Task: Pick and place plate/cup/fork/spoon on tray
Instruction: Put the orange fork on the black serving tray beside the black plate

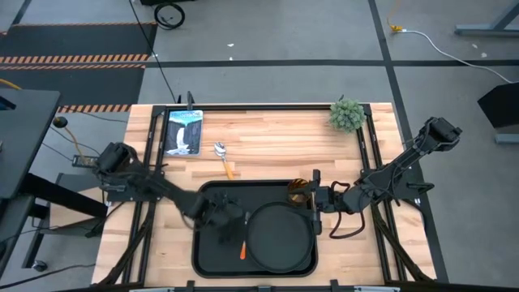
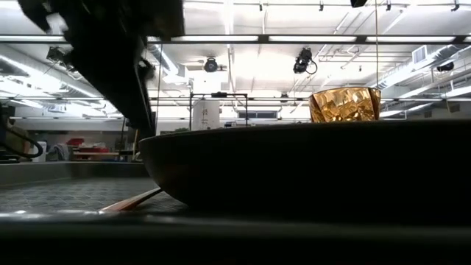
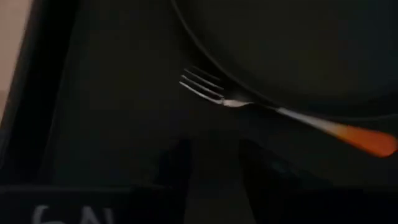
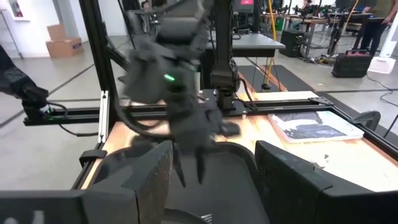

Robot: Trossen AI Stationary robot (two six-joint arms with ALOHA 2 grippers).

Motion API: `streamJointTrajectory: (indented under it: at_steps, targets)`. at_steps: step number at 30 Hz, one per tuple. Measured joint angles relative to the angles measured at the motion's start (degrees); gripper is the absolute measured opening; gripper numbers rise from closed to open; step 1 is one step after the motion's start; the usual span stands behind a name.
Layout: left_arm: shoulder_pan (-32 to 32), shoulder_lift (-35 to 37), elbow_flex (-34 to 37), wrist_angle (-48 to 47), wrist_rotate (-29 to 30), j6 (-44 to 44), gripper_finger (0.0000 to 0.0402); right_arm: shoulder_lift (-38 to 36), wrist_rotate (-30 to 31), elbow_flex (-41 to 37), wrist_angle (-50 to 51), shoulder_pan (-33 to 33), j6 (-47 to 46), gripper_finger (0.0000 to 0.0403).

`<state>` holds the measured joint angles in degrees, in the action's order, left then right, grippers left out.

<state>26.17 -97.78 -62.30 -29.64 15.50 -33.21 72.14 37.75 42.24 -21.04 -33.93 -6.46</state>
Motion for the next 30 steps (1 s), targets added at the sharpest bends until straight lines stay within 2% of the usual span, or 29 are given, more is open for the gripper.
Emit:
streamJointTrajectory:
  at_steps: [5, 12, 16, 20, 30]
  targets:
    - [-8.18, 0.00, 2.91, 6.44, -11.01, 9.10, 0.0156, 0.00, 0.00, 0.00, -0.19, 0.00, -0.02, 0.0236]
    - [-15.63, -0.11, 3.87, 13.52, -23.38, 16.09, 0.0145, 0.00, 0.00, 0.00, -0.34, 0.00, -0.08, 0.0236]
    - [-16.80, -1.90, 3.88, 15.21, -24.90, 17.42, 0.0142, 0.00, 0.01, 0.00, -0.34, 0.00, -0.14, 0.0236]
    - [-16.75, -4.99, 3.89, 17.90, -28.83, 17.57, 0.0142, 0.00, -0.26, 0.00, -0.42, 0.02, -0.50, 0.0236]
    - [-16.63, -7.00, 3.85, 17.69, -28.99, 18.88, 0.0142, 0.00, -0.37, -0.02, -0.76, 0.02, -0.48, 0.0236]
